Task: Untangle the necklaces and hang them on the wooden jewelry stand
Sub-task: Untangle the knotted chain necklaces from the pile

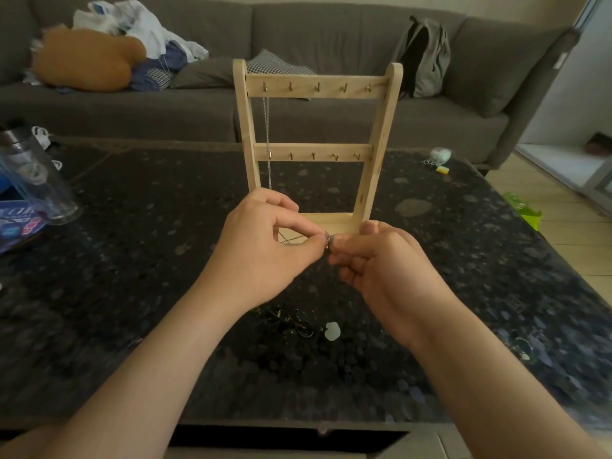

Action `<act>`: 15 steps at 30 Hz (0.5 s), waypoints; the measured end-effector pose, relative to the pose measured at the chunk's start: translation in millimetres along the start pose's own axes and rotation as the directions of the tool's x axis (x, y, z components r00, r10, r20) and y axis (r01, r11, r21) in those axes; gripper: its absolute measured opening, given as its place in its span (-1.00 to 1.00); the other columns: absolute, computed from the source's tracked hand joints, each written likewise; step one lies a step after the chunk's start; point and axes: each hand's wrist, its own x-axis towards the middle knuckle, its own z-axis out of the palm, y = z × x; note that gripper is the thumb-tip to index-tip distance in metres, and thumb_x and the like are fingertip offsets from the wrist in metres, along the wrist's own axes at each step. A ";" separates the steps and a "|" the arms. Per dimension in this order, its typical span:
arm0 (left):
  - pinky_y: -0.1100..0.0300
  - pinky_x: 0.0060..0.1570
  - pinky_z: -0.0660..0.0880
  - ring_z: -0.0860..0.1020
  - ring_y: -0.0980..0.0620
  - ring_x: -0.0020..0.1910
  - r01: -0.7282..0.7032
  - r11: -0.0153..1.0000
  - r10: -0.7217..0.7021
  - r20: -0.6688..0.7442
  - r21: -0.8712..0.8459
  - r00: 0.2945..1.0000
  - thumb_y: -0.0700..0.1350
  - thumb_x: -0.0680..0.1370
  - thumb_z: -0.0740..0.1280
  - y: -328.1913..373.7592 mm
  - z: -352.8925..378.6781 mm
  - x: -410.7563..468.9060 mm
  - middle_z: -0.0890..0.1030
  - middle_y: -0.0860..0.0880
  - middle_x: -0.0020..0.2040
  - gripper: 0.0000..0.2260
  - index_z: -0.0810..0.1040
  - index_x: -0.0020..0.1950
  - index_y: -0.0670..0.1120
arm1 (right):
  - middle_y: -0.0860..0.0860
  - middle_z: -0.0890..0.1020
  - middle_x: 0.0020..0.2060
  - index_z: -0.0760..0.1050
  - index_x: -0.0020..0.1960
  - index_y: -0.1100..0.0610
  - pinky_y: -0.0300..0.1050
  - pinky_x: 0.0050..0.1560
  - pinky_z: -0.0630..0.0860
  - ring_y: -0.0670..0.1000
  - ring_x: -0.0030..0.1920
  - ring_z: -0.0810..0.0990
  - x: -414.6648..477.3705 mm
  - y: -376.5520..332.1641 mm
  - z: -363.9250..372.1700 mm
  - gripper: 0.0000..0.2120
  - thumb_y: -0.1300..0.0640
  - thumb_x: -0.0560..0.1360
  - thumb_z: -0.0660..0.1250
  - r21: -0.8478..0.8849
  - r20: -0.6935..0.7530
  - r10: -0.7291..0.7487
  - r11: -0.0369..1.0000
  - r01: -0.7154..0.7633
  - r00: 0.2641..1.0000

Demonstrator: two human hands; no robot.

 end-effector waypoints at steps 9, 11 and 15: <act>0.32 -0.13 0.34 0.44 0.40 -0.17 0.030 0.998 -0.030 0.011 -0.046 0.999 0.12 0.46 0.54 1.9 0.2 0.0 0.52 0.21 0.15 -0.99 0.75 -0.15 0.26 | 0.02 0.67 -0.23 0.34 0.01 0.10 -0.04 -0.05 0.50 0.00 -0.16 0.62 -8.1 -4.6 3.2 -0.72 0.41 0.56 0.36 -0.182 -0.006 -0.161 0.971 0.157 0.987; 0.32 -0.13 0.34 0.44 0.35 -0.17 0.030 0.998 -0.029 0.017 -0.049 0.999 0.16 0.42 0.51 3.1 -0.6 -0.2 0.51 0.22 0.14 -0.94 0.75 -0.16 0.24 | 0.02 0.65 -0.23 0.34 0.00 0.10 -0.10 -0.09 0.49 -0.03 -0.20 0.59 -9.5 -5.3 3.8 -0.71 0.42 0.56 0.37 -0.208 0.001 -0.184 0.961 0.180 0.983; 0.36 -0.13 0.36 0.45 0.29 -0.14 0.001 1.000 -0.001 0.022 0.000 1.000 0.14 0.41 0.50 3.1 -1.0 0.5 0.50 0.21 0.11 -0.95 0.73 -0.18 0.21 | 0.01 0.65 -0.25 0.36 0.01 0.12 -0.28 -0.26 0.52 -0.09 -0.28 0.56 -10.8 -6.4 4.0 -0.72 0.42 0.55 0.39 -0.247 0.009 -0.212 0.947 0.208 0.977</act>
